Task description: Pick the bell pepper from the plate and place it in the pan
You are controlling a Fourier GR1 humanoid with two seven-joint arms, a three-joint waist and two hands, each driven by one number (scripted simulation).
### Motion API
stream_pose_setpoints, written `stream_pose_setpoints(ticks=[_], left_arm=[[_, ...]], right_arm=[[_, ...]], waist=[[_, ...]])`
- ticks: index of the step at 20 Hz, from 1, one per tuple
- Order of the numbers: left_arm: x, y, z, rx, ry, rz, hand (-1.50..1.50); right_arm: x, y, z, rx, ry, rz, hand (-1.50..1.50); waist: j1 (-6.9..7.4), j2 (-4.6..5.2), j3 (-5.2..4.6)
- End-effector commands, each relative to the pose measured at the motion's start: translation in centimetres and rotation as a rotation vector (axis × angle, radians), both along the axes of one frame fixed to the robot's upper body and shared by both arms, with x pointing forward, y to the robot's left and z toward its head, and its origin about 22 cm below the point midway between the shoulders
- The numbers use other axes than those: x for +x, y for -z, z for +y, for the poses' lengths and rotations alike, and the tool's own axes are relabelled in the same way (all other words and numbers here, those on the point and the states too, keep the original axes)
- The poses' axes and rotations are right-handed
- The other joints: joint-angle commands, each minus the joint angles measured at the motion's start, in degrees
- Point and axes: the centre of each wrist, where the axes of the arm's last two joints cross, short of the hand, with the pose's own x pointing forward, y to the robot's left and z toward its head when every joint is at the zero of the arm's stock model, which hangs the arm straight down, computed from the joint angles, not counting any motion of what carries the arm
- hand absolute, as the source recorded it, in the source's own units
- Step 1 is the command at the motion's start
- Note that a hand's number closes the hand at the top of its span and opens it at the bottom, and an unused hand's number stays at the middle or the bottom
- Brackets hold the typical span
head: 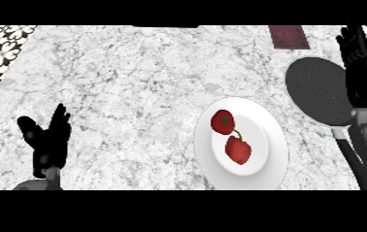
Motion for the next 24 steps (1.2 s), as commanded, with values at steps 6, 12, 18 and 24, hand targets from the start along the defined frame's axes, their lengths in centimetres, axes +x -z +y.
stream_pose_setpoints(ticks=[6, 12, 18, 24], left_arm=[[4.7, -9.2, -2.6, 0.112, 0.26, -0.36, 0.0], [2.2, -8.1, -1.1, 0.04, 0.27, -0.289, 0.0], [4.0, -9.6, -1.9, 0.036, 0.283, -0.298, 0.0], [3.6, -9.4, -3.0, 0.023, 0.338, -0.311, 0.0]], right_arm=[[-1.6, -3.3, 9.2, 0.098, -0.395, -0.249, 1.5], [-11.0, 3.7, 4.5, -0.376, -0.124, -0.12, -1.5], [-17.4, 1.8, 3.5, -0.588, -0.088, -0.072, -1.5], [-18.6, -2.9, 6.5, -0.727, -0.071, -0.022, -1.5]], waist=[[-2.64, -1.51, 0.13], [-5.37, -2.18, 0.01], [-4.44, -1.21, -0.02], [-1.82, -0.79, -0.05]])
